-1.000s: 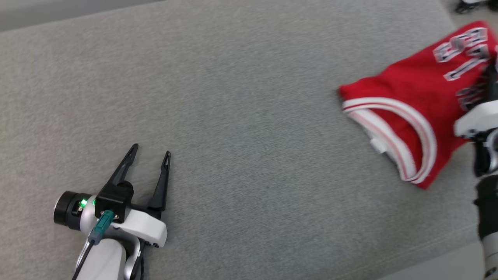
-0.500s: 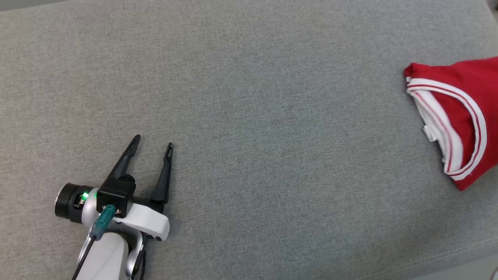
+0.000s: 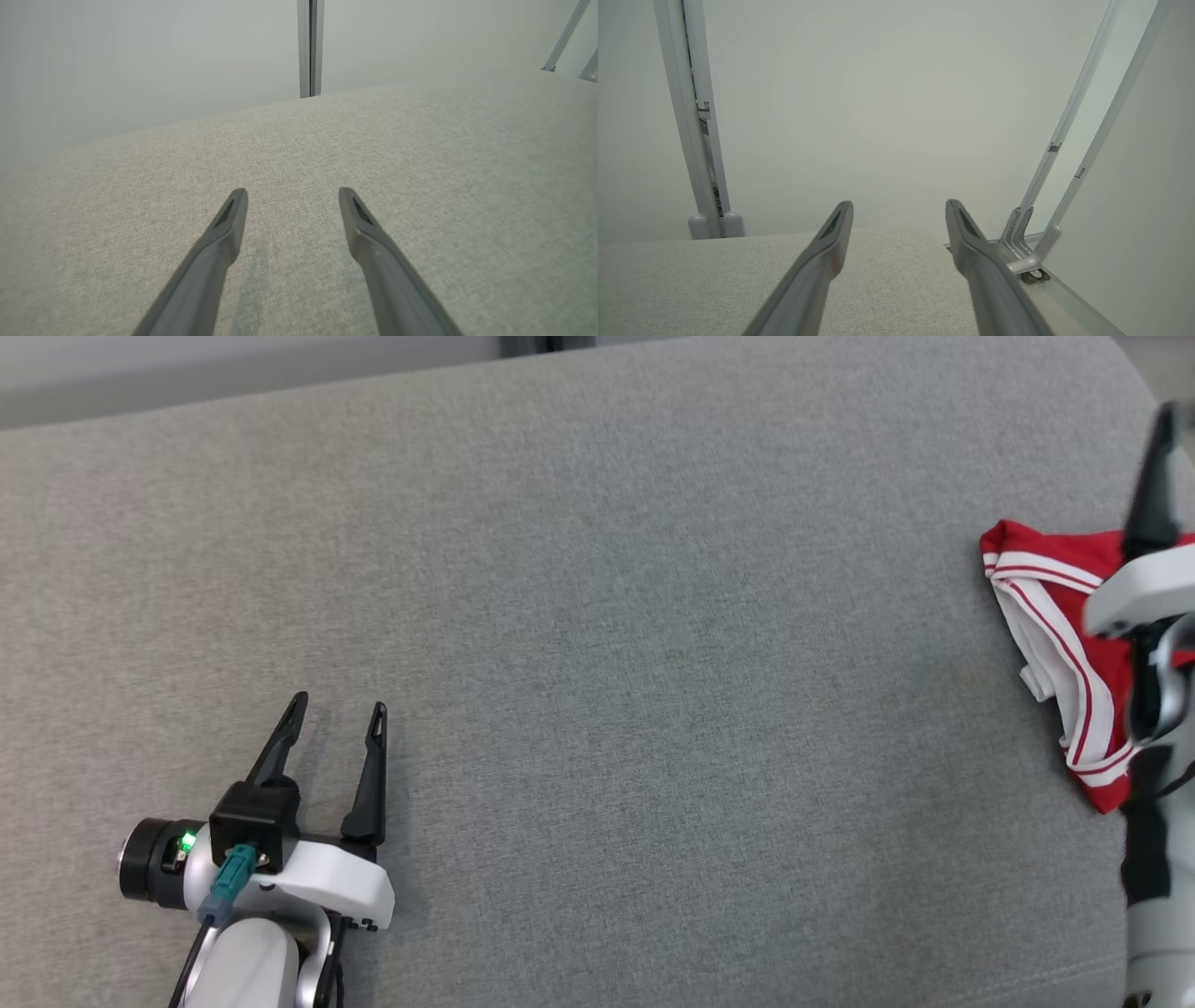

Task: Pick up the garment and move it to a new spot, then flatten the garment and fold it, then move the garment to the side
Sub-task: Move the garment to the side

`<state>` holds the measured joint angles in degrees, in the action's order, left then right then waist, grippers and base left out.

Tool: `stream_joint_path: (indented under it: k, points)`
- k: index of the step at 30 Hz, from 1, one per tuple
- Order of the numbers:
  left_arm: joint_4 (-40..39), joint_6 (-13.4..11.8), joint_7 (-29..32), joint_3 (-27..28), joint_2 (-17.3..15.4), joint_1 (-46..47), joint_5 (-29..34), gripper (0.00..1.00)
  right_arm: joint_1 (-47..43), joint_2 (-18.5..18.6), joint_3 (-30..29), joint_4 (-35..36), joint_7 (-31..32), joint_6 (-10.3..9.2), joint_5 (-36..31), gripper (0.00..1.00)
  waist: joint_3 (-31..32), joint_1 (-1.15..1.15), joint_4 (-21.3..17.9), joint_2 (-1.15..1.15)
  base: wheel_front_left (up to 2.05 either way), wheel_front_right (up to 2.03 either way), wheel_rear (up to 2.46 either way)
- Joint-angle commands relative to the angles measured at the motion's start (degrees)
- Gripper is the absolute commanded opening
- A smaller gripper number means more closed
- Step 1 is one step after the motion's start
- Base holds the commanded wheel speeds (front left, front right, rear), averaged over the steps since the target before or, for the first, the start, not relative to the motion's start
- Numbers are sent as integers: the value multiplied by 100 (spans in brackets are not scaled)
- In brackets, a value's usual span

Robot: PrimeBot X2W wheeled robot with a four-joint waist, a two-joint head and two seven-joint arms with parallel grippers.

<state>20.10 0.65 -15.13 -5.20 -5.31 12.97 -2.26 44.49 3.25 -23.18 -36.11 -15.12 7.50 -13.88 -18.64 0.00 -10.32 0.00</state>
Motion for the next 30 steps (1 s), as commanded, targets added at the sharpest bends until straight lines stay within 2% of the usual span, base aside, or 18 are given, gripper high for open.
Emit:
stream_joint_path:
  k: [1, 7, 14, 20, 25, 30]
  points:
    - [0, -36, 0, 39, -15, -67, -46, 100, -105, 16, 134, 54, -1, -2, 83, 100, 107, 0, 74, 0, 0, 0, 0]
    - [56, -86, 0, 174, 84, -217, -145, 100, -887, -8, 1321, 342, -2, -2, 706, 100, 458, 0, 316, 0, 0, 0, 0]
    - [127, -120, 0, 363, 148, -425, -224, 100, -1835, -15, 2030, 707, -1, -2, 1524, 100, 853, 0, 620, 0, 0, 0, 0]
    - [182, -121, 0, 587, 177, -704, -259, 100, -2528, -11, 2296, 748, -2, -2, 1684, 100, 1203, 0, 776, 0, 0, 0, 0]
    - [202, -94, 0, 687, 200, -1045, -275, 100, -3000, -15, 2236, 807, -2, -2, 1948, 100, 1590, 0, 853, 0, 0, 0, 0]
    - [196, -66, 0, 753, 211, -1268, -211, 100, -3295, -13, 2319, 882, -2, -2, 1909, 100, 1809, 0, 865, 0, 0, 0, 0]
